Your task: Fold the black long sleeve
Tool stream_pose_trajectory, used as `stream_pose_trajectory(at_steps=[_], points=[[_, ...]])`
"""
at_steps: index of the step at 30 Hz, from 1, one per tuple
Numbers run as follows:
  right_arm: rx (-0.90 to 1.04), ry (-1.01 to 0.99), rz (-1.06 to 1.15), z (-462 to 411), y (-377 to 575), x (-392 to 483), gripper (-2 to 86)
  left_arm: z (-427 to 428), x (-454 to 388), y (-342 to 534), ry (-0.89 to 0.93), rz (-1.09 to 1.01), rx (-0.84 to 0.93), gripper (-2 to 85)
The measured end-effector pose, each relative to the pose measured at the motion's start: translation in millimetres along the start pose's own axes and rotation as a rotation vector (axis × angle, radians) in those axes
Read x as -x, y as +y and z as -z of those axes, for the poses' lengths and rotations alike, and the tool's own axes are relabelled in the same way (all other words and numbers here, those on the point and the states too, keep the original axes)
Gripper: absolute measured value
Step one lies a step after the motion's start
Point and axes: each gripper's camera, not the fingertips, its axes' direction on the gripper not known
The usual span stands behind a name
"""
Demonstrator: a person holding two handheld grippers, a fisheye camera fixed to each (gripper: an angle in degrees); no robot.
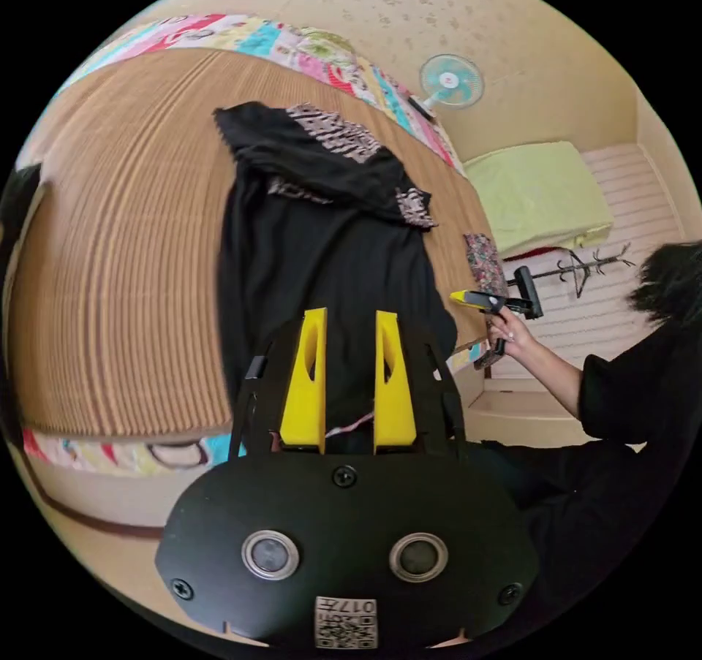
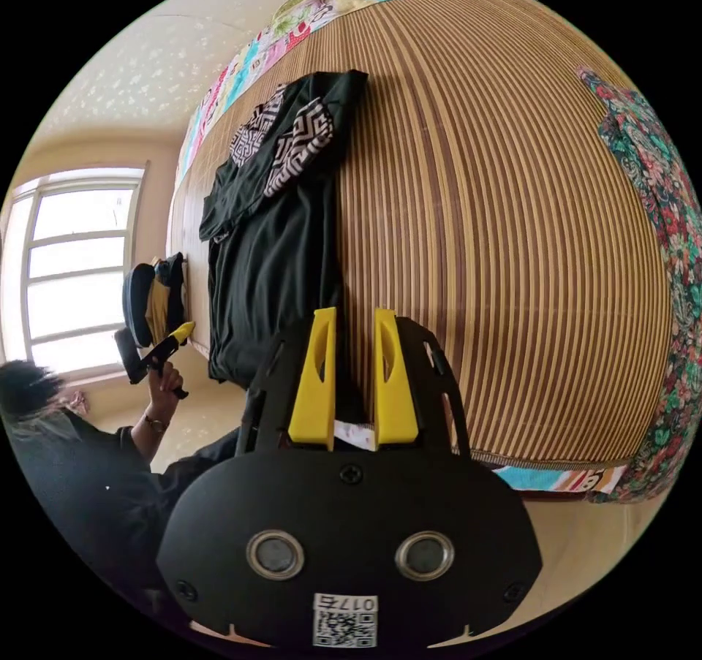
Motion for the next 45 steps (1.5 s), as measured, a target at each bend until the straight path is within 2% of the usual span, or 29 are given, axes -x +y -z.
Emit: stream_pose_trajectory(at_steps=[4,8,10,12,15,18,19,21,23,26,27,30,33,35,37,39,41,43,45], points=[[0.116,-0.096,0.041,19.6,27.6,-14.1,11.0,51.1,52.2,53.2,-0.126,0.164,0.100,13.5],[0.198,-0.163,0.111,21.0,36.4,-18.8,10.0,23.1,69.9,49.6,-0.027,0.159,0.287,13.4],[0.189,-0.168,0.105,23.1,37.6,-22.8,8.1,12.2,72.3,43.2,0.009,0.187,0.303,12.2],[0.274,-0.247,0.111,23.4,35.5,-28.6,6.3,15.8,76.8,37.5,-0.076,0.209,0.321,8.3],[0.347,-0.261,0.148,46.2,49.1,-29.6,4.3,28.9,91.9,34.8,0.121,0.223,0.406,4.0],[0.267,-0.518,0.092,99.5,81.6,-42.8,3.7,59.0,90.4,47.9,0.275,0.186,0.423,3.6],[0.189,-0.642,0.067,125.0,97.4,-46.5,3.6,72.6,91.0,55.2,0.377,0.199,0.429,3.6],[-0.001,-0.783,0.015,163.8,115.8,-48.8,3.4,97.5,92.8,60.0,0.590,0.241,0.365,3.5],[-0.248,-0.898,0.000,198.8,113.0,-41.7,3.3,141.3,97.6,42.1,0.804,0.267,0.121,3.1],[-0.393,-0.982,0.035,203.8,49.7,-29.0,3.4,177.0,113.5,-21.6,0.887,0.227,-0.145,2.6],[-0.407,-0.986,0.046,201.0,31.0,-26.4,3.4,179.3,117.2,-38.3,0.894,0.212,-0.178,2.7],[-0.467,-0.949,0.044,171.8,-78.2,-18.0,3.8,168.4,144.6,-138.7,0.903,0.171,-0.268,3.4],[-0.442,-0.876,-0.046,131.5,-181.6,-17.3,4.7,130.1,193.3,-223.8,0.798,0.327,-0.266,9.1],[-0.367,-0.723,-0.118,115.9,-231.3,0.4,6.2,112.0,223.8,-254.0,0.752,0.488,-0.283,13.0],[-0.338,-0.631,-0.103,116.6,-242.4,31.9,6.6,121.1,225.1,-255.6,0.721,0.510,-0.330,13.4],[-0.306,-0.518,-0.004,117.5,-235.5,77.1,6.6,137.5,211.9,-244.5,0.598,0.483,-0.331,13.9],[-0.256,-0.264,0.095,104.7,-208.2,137.8,6.1,151.7,185.0,-209.0,0.333,0.498,-0.295,16.3],[-0.257,-0.081,0.157,86.1,-181.9,177.4,5.2,152.7,168.7,-172.2,0.176,0.566,-0.279,18.1],[-0.287,0.066,0.213,61.3,-156.0,210.1,4.4,145.5,160.5,-136.0,0.126,0.653,-0.280,18.4]])
